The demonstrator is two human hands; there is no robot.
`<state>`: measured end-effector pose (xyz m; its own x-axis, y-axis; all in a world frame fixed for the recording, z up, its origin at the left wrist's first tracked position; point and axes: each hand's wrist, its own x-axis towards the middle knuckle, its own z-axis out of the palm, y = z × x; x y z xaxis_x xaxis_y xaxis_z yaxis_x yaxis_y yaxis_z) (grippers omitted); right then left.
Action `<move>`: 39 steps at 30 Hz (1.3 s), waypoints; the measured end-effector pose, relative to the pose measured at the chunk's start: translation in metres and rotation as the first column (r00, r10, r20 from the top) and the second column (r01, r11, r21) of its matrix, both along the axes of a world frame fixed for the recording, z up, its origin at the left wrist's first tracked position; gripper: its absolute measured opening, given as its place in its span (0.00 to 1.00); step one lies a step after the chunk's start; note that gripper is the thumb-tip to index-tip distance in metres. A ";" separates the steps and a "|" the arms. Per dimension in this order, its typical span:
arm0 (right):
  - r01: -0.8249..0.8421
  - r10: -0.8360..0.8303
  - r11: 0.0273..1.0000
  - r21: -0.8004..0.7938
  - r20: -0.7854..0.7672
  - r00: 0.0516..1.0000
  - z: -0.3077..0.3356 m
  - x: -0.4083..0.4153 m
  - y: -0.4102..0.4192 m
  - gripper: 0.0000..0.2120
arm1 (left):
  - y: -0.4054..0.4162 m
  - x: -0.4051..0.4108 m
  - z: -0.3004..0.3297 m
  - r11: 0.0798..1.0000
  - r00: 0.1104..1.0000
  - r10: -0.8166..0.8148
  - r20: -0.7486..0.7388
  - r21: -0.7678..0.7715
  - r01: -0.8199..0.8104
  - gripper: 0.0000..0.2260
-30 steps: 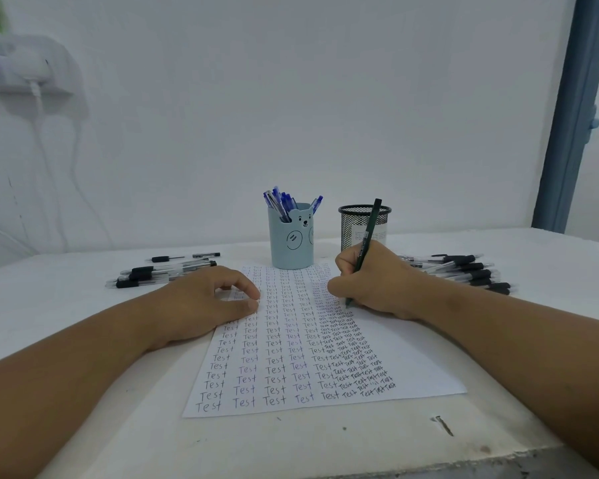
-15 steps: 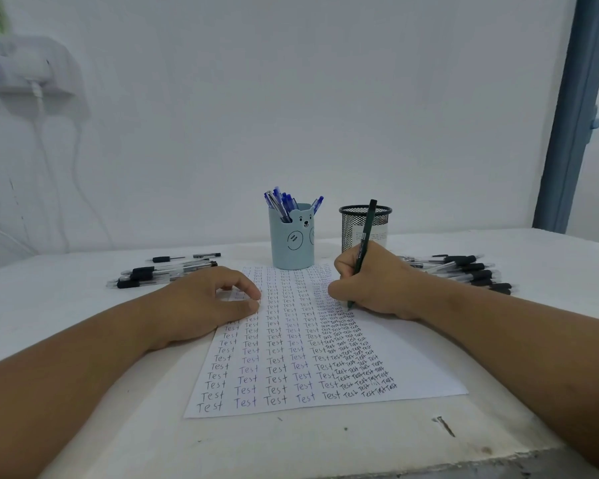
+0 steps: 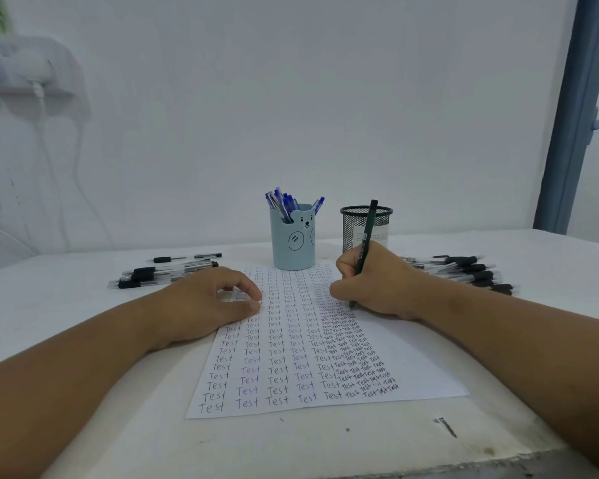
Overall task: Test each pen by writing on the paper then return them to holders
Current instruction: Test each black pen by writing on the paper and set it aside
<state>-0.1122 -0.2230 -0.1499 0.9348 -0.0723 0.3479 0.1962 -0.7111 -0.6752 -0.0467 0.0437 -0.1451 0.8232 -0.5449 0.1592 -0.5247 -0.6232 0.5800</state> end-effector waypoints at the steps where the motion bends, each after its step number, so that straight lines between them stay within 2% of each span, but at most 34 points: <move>1: -0.002 0.002 1.000 0.003 -0.001 1.000 0.000 0.000 0.000 0.17 | 0.000 0.000 0.000 1.000 1.000 -0.001 0.001 0.002 0.001 0.08; 14: 0.000 0.000 1.000 0.025 0.016 1.000 -0.001 0.000 -0.001 0.18 | 0.000 0.000 0.001 1.000 1.000 -0.006 0.002 0.005 0.006 0.08; 22: 0.021 -0.021 1.000 0.004 -0.028 0.999 0.000 -0.001 0.002 0.16 | -0.001 0.000 0.001 1.000 1.000 -0.008 -0.007 0.002 0.008 0.08; 26: 0.019 -0.019 1.000 0.012 -0.010 1.000 0.002 -0.004 0.003 0.19 | 0.000 0.001 -0.001 1.000 1.000 -0.002 0.001 -0.003 0.002 0.08; 28: 0.034 -0.036 0.997 0.071 0.033 0.999 0.005 -0.007 0.006 0.20 | 0.001 0.001 -0.001 1.000 1.000 -0.001 0.000 0.003 0.001 0.08; 31: 0.035 -0.058 0.936 0.349 0.055 0.997 0.018 -0.012 0.011 0.26 | 0.000 0.001 0.000 1.000 1.000 0.000 -0.003 0.008 0.000 0.09; 33: 0.035 -0.092 0.892 0.451 0.105 0.990 0.030 -0.014 0.009 0.30 | 0.000 0.001 0.000 1.000 1.000 -0.001 -0.009 0.003 0.001 0.09; 36: 0.033 -0.140 0.903 0.428 0.220 0.965 0.039 -0.016 0.002 0.23 | 0.000 0.001 0.000 1.000 1.000 0.001 -0.007 -0.005 -0.001 0.09; 39: 0.039 -0.121 0.958 0.284 0.277 0.953 0.039 -0.016 -0.007 0.18 | 0.001 0.002 -0.001 1.000 1.000 -0.001 -0.003 -0.003 0.001 0.09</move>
